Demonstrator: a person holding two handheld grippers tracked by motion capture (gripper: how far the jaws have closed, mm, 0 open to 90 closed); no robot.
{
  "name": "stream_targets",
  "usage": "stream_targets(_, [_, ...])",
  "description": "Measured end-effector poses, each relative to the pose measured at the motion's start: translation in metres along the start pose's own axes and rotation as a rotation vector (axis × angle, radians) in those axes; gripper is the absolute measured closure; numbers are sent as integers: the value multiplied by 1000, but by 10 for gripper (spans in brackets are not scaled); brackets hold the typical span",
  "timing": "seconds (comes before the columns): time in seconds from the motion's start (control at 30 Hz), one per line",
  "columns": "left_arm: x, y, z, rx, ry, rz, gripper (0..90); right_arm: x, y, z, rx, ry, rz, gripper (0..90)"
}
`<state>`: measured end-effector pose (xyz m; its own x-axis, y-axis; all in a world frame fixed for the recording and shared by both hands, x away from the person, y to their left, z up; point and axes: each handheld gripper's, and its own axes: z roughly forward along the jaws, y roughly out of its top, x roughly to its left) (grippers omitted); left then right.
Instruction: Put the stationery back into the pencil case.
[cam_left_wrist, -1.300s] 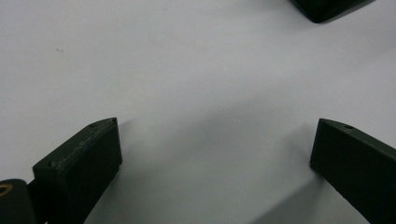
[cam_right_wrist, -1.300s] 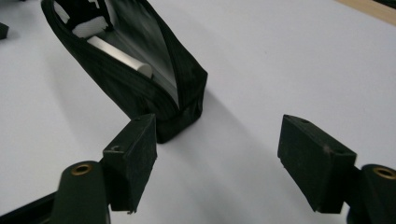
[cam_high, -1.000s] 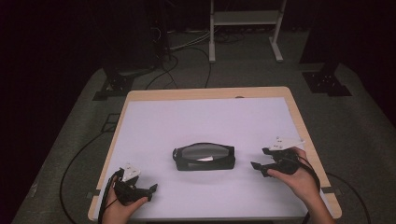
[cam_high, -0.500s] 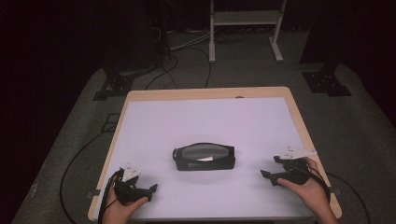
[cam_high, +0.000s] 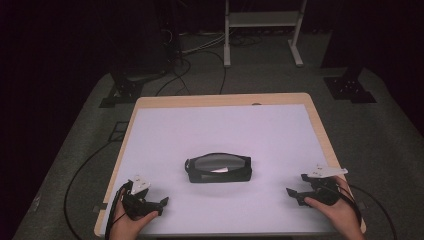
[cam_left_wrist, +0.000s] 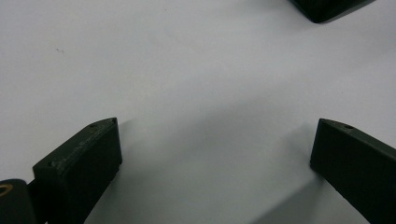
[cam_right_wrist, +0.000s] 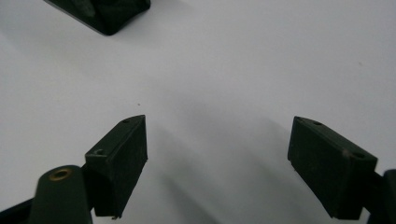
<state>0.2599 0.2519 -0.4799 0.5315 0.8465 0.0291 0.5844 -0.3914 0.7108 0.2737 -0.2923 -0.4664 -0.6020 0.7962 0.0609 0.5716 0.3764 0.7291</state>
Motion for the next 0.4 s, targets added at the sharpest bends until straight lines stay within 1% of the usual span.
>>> stream_targets(0.03, [0, 0, 0, 0, 0, 0, 12, -1, -4, 0, -2, -9, 2, 191])
stream_targets(0.2, [0, 0, 0, -1, 1, 0, 12, -1, -10, 1, 6, -27, 1, 188])
stream_targets(0.4, [0, 0, 0, -1, 1, 0, 12, -1, -15, 4, 22, -47, -27, 171])
